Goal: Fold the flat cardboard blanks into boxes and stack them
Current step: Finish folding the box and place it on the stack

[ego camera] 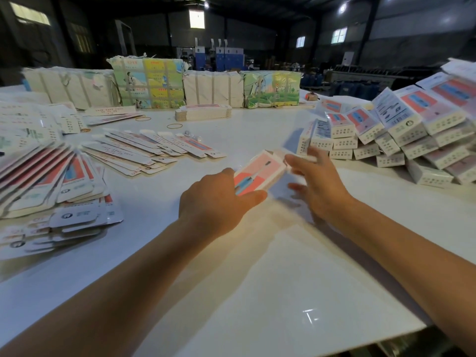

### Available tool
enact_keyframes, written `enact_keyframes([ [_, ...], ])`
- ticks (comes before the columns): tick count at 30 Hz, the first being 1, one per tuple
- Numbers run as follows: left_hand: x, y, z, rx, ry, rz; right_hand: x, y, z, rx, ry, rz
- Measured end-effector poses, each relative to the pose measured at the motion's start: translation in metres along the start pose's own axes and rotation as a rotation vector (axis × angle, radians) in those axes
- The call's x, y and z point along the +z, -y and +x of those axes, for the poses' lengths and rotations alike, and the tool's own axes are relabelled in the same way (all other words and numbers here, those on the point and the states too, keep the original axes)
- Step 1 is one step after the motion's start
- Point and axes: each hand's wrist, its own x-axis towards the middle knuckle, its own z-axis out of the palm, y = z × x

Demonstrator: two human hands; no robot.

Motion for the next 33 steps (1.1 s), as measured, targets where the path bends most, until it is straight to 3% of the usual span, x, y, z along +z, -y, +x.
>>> enact_keyframes([
  [1,0.001,-0.002,0.000,0.009,-0.004,0.017,0.000,0.000,0.000,0.182,0.100,0.233],
  [3,0.003,-0.006,-0.001,0.030,-0.016,0.084,-0.001,0.000,0.000,0.325,0.251,0.400],
  [7,0.004,-0.009,-0.002,0.041,-0.010,0.123,0.006,-0.004,0.001,0.132,0.279,0.315],
  [9,0.005,-0.009,-0.003,0.044,-0.010,0.109,0.008,-0.007,-0.001,-0.059,0.241,0.113],
  [13,0.006,-0.013,-0.006,0.048,-0.050,0.150,0.007,-0.014,-0.008,-0.573,0.141,-0.730],
  [16,0.005,-0.014,-0.008,0.049,-0.050,0.181,0.006,-0.011,-0.013,-0.650,0.166,-0.878],
  [26,0.002,-0.011,-0.009,0.061,-0.036,0.250,0.007,-0.006,-0.005,-0.059,0.187,-0.047],
  [33,0.002,-0.007,-0.010,0.114,-0.067,0.272,0.002,-0.006,-0.004,0.086,0.281,0.129],
])
